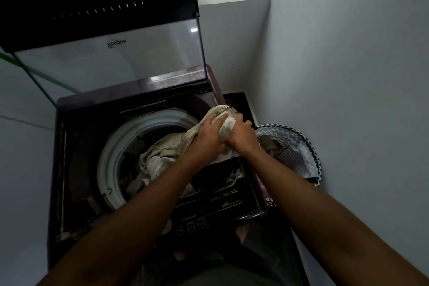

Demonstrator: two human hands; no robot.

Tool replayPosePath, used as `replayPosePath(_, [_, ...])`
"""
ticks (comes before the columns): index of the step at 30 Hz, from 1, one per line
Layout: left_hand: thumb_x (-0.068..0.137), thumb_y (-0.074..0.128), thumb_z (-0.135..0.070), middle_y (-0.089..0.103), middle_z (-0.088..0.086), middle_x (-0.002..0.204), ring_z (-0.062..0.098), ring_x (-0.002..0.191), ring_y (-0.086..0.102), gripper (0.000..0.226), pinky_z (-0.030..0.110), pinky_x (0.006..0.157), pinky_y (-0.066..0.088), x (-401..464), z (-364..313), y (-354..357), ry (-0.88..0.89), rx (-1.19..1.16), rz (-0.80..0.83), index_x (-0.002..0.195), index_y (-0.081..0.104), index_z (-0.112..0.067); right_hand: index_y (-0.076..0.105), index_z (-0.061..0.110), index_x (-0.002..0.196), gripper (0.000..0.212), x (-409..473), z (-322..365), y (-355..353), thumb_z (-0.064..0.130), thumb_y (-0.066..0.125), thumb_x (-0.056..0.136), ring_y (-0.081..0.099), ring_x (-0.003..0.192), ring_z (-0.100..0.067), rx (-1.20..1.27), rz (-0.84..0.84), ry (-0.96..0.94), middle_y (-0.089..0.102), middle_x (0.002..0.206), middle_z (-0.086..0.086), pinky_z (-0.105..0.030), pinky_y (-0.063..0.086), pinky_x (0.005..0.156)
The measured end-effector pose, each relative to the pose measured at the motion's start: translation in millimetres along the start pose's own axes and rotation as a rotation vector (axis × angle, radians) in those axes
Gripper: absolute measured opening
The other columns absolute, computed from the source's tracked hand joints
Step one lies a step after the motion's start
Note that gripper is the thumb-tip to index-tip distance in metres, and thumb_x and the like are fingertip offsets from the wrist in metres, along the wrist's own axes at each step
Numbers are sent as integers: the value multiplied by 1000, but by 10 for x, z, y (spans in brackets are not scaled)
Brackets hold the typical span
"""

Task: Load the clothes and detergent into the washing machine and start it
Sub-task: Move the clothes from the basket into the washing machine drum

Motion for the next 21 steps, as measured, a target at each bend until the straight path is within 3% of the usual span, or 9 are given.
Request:
replayPosePath(2, [74,82,-19,27,12,156,23,145,29,95,42,114,38,6,11,-62,13,-29,-26,153,29,-30,38,13,134,53,-10,183,-120,30,63,91,61,106,-39,-91,-142,-73,52,125,-20,-39,46,82])
replayPosePath(4, [74,83,-24,29,9,153,18,139,34,96,30,111,37,8,31,-147,0,-57,-57,153,29,-32,46,12,128,34,-37,410,-209,26,52,97,63,102,-34,-103,-253,-194,58,119,-16,-36,43,76])
replayPosePath(6, [73,83,-22,33,9,149,16,131,38,96,19,104,33,-1,47,-270,-18,-78,-108,153,29,-30,50,12,124,28,-77,639,-225,23,50,98,63,97,-32,-67,-298,-322,58,116,-14,-35,42,73])
replayPosePath(8, [74,82,-20,35,9,144,13,122,41,94,21,102,35,-26,105,-434,-36,-59,-188,152,30,-30,51,11,124,29,-126,853,-198,17,54,96,63,92,-34,-35,-307,-418,57,113,-13,-39,46,70])
replayPosePath(12, [80,71,-29,38,11,137,26,118,51,78,43,97,51,-106,314,-745,-91,-25,-302,147,33,-29,54,13,120,36,-203,1237,-54,7,59,85,62,90,-35,42,-239,-552,57,110,-12,-46,52,70])
replayPosePath(18, [86,70,-16,46,13,122,29,105,58,56,41,87,53,-346,729,-1174,-183,-91,-424,138,50,-21,57,7,115,40,-345,1786,283,7,62,75,60,87,-34,130,-118,-709,57,104,-14,-47,51,71])
replayPosePath(21, [86,70,-15,48,9,121,24,103,57,54,33,82,49,-517,938,-1308,-234,-103,-446,136,51,-22,57,4,113,43,-399,1992,513,2,64,71,59,85,-36,121,-63,-739,56,103,-16,-47,49,71])
Point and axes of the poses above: each hand's wrist, its own x-axis towards the middle knuckle, its own y-axis out of the palm, z = x × y, the point moved 9 cm from there along x, towards the middle knuckle
